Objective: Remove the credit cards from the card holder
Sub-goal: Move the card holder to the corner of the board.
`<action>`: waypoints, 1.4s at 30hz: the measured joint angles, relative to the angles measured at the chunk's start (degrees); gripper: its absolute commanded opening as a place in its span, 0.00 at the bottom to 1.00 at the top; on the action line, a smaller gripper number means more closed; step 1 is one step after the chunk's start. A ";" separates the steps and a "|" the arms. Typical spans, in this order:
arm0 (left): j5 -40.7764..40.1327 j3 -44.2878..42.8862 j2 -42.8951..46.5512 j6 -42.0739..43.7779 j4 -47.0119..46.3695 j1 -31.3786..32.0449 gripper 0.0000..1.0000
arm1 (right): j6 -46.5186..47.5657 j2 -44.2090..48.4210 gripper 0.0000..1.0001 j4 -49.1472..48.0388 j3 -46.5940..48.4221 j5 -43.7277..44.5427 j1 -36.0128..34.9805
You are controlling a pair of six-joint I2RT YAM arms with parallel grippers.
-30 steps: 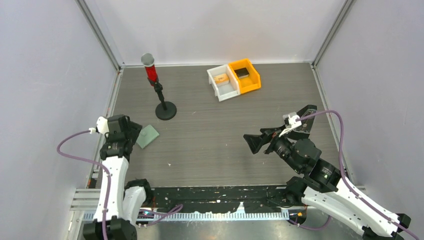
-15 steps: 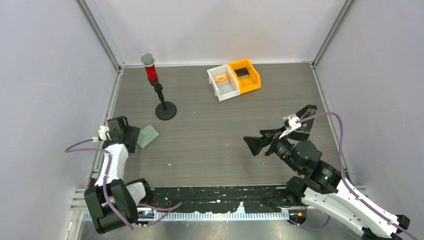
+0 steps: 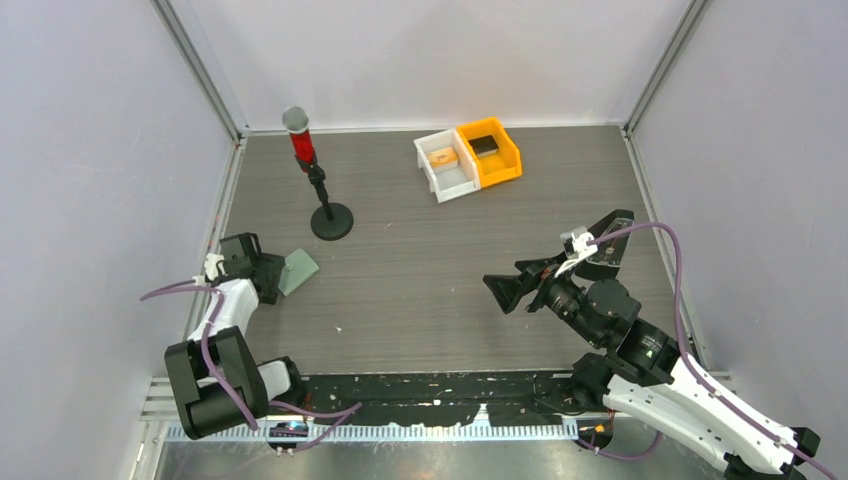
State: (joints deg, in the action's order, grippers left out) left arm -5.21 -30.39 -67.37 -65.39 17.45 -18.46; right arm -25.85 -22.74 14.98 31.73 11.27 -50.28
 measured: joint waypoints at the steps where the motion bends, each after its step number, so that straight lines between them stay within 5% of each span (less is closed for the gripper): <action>1: 0.17 0.00 -0.33 -0.02 -0.24 0.00 0.62 | 0.02 0.00 1.00 -0.02 0.00 0.02 0.00; 16: 2.14 0.70 -2.99 -0.24 -3.96 -0.04 0.51 | 0.02 -0.15 1.00 0.20 0.07 0.66 0.00; 28: 4.44 1.40 -3.58 -0.26 -4.94 -0.04 0.00 | 1.09 -0.09 1.00 3.02 1.81 4.20 0.00; 42: 6.93 2.67 0.81 -0.20 -2.97 -0.07 0.00 | 1.95 0.26 1.00 4.42 2.80 8.04 0.00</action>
State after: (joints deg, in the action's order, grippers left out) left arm 1.72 -27.73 -66.57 -65.58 14.48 -18.52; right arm -23.90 -22.48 19.40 34.52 19.31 -50.28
